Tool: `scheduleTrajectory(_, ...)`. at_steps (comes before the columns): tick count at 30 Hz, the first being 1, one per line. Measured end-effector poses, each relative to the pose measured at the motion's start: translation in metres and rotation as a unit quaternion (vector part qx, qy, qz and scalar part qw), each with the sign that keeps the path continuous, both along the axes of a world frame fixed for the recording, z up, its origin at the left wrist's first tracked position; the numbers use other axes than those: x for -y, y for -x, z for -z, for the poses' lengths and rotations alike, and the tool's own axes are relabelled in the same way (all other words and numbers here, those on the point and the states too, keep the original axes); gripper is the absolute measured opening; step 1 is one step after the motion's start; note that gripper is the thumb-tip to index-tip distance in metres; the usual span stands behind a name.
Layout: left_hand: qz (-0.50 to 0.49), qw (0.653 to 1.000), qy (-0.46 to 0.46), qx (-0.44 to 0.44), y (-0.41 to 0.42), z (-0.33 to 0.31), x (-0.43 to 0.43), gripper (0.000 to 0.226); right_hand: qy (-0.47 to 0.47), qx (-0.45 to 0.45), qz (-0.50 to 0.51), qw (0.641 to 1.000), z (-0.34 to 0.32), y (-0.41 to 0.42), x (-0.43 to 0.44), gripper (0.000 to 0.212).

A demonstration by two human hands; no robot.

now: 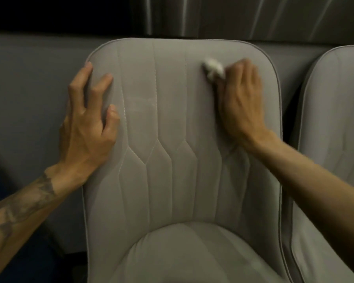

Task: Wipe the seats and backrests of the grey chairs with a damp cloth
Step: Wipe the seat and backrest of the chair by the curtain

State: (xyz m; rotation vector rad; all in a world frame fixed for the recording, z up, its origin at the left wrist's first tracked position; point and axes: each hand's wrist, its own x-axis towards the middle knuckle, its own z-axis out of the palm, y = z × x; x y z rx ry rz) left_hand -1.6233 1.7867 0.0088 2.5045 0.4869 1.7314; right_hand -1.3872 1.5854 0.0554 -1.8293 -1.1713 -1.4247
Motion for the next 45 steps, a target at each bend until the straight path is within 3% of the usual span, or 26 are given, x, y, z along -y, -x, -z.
scheduleTrajectory(3, 0.006, 1.000, 0.009, 0.010, 0.006, 0.015, 0.005, 0.054, -0.070, -0.049, 0.010, 0.996, 0.008, 0.005, -0.008, 0.017)
scheduleTrajectory(7, 0.012, 1.000, 0.011, 0.020, 0.013, 0.036, 0.015, 0.055, 0.102, -0.002, -0.045, 0.994, 0.095, 0.034, 0.013, 0.014)
scheduleTrajectory(9, 0.005, 1.000, 0.007, 0.024, 0.016, 0.039, 0.017, 0.055, 0.163, 0.032, -0.039, 0.985, 0.098, 0.029, 0.021, 0.013)
scheduleTrajectory(13, 0.003, 1.000, -0.004, 0.031, 0.015, 0.039, 0.017, 0.055, 0.048, 0.005, 0.000, 0.999, 0.060, 0.008, 0.011, 0.011)
scheduleTrajectory(15, 0.005, 0.999, -0.007, 0.032, 0.014, 0.039, 0.017, 0.055, -0.003, -0.038, 0.013, 0.999, 0.074, 0.014, 0.005, 0.011)
scheduleTrajectory(17, 0.000, 0.999, -0.008, 0.032, 0.014, 0.039, 0.018, 0.055, 0.022, -0.055, 0.008, 0.998, 0.114, 0.031, 0.007, 0.013)
scheduleTrajectory(19, -0.007, 0.999, -0.009, 0.033, 0.014, 0.039, 0.018, 0.055, 0.107, -0.025, -0.008, 0.994, 0.148, 0.046, 0.016, 0.014)
scheduleTrajectory(22, -0.018, 0.999, -0.004, 0.039, 0.014, 0.040, 0.019, 0.056, 0.144, 0.027, -0.005, 0.989, 0.136, 0.033, 0.023, 0.015)
scheduleTrajectory(25, -0.022, 0.999, -0.005, 0.043, 0.014, 0.041, 0.018, 0.056, 0.030, -0.018, 0.019, 0.999, 0.097, 0.014, 0.014, 0.016)
scheduleTrajectory(27, -0.016, 0.999, -0.014, 0.044, 0.012, 0.042, 0.016, 0.056, -0.018, -0.059, 0.031, 0.998, 0.108, 0.023, 0.007, 0.015)
scheduleTrajectory(32, -0.015, 0.999, -0.014, 0.035, 0.013, 0.041, 0.018, 0.056, 0.120, 0.000, -0.026, 0.992, 0.172, 0.047, 0.018, 0.015)
scheduleTrajectory(37, -0.014, 0.999, -0.016, 0.035, 0.014, 0.039, 0.020, 0.056, 0.010, -0.070, 0.003, 0.998, 0.167, 0.039, 0.010, 0.017)
scheduleTrajectory(39, -0.013, 0.999, -0.019, 0.030, 0.015, 0.038, 0.022, 0.055, 0.057, -0.069, -0.015, 0.996, 0.203, 0.059, 0.012, 0.014)
scheduleTrajectory(42, -0.017, 0.999, -0.018, 0.026, 0.016, 0.035, 0.024, 0.055, 0.200, 0.014, -0.045, 0.979, 0.228, 0.061, 0.026, 0.018)
scheduleTrajectory(45, -0.014, 0.999, -0.018, 0.029, 0.014, 0.036, 0.025, 0.055, 0.132, -0.003, -0.016, 0.991, 0.210, 0.040, 0.022, 0.021)
